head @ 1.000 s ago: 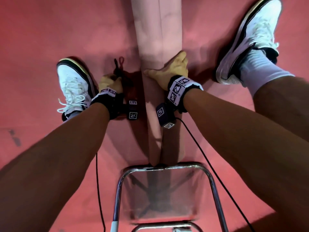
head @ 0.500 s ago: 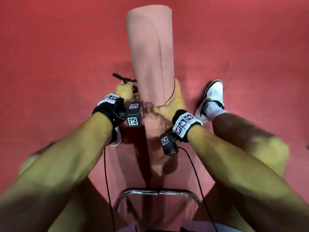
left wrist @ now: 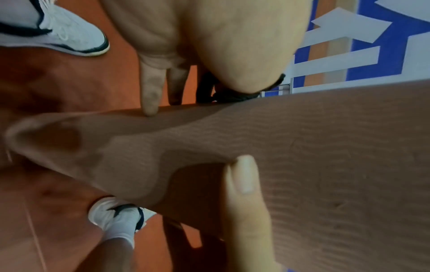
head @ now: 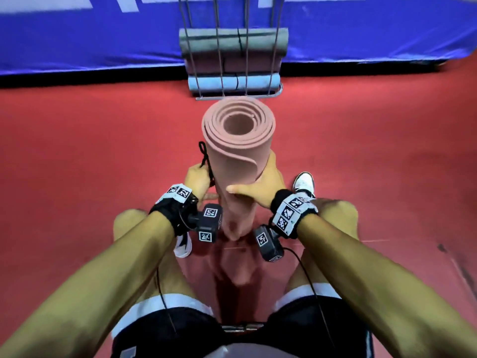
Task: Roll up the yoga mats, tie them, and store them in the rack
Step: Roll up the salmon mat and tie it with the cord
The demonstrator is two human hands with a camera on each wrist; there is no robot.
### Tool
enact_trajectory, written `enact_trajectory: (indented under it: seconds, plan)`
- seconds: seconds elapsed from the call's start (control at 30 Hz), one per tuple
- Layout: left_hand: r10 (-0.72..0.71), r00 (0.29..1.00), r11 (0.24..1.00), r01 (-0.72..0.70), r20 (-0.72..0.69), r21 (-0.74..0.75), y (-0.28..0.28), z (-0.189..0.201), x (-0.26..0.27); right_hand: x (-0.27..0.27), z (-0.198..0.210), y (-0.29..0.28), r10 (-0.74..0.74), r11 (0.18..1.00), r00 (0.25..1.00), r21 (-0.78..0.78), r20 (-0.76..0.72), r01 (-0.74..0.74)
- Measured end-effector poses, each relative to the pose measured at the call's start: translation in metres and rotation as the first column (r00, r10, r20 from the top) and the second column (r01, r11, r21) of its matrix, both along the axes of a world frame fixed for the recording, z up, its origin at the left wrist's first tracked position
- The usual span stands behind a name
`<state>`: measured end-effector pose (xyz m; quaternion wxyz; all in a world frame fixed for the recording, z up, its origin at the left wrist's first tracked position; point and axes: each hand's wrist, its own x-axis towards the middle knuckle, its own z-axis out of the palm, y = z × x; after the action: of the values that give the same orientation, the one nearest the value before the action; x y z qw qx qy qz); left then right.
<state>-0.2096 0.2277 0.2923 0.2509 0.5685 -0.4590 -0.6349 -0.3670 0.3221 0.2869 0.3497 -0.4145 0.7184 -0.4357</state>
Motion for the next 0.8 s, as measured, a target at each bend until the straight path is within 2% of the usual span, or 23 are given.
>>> enact_trajectory:
  seconds: [0.1, 0.23, 0.37, 0.5, 0.6, 0.67, 0.73, 0.8]
  plan:
    - [-0.016, 1.0, 1.0, 0.016, 0.003, -0.022, 0.021, 0.007, 0.003, 0.003, 0.006, 0.021, -0.024, 1.0, 0.999, -0.02, 0.026, 0.025]
    - [0.101, 0.995, 0.985, -0.103, -0.018, -0.138, 0.036, 0.011, 0.003, 0.005, 0.017, 0.031, -0.076, 0.992, 0.995, -0.096, 0.06, 0.081]
    - [0.164, 0.987, 0.953, -0.159, -0.005, -0.258, 0.038, 0.007, 0.006, 0.002, 0.025, 0.035, -0.035, 0.999, 0.997, -0.028, -0.07, 0.033]
    - [0.209, 0.978, 0.915, -0.205, -0.025, -0.348, 0.035, 0.034, 0.004, -0.002, 0.034, 0.04, 0.03, 0.999, 0.992, 0.042, -0.12, -0.026]
    - [0.133, 0.989, 0.872, -0.089, 0.059, -0.48, 0.047, 0.063, -0.002, -0.001, 0.047, 0.043, 0.039, 0.999, 0.979, 0.004, -0.201, -0.039]
    - [0.014, 0.969, 0.796, 0.139, 0.247, -0.589, 0.056, 0.067, -0.004, 0.001, 0.054, 0.042, 0.031, 0.999, 0.961, -0.028, -0.276, -0.041]
    - [-0.063, 0.89, 0.682, 0.368, 0.451, -0.632, 0.06, 0.061, -0.005, 0.0, 0.059, 0.041, 0.059, 0.997, 0.935, -0.016, -0.349, -0.069]
    - [-0.077, 0.798, 0.638, 0.5, 0.598, -0.585, 0.061, 0.054, -0.006, -0.002, 0.062, 0.044, 0.128, 0.991, 0.904, 0.082, -0.408, -0.103]
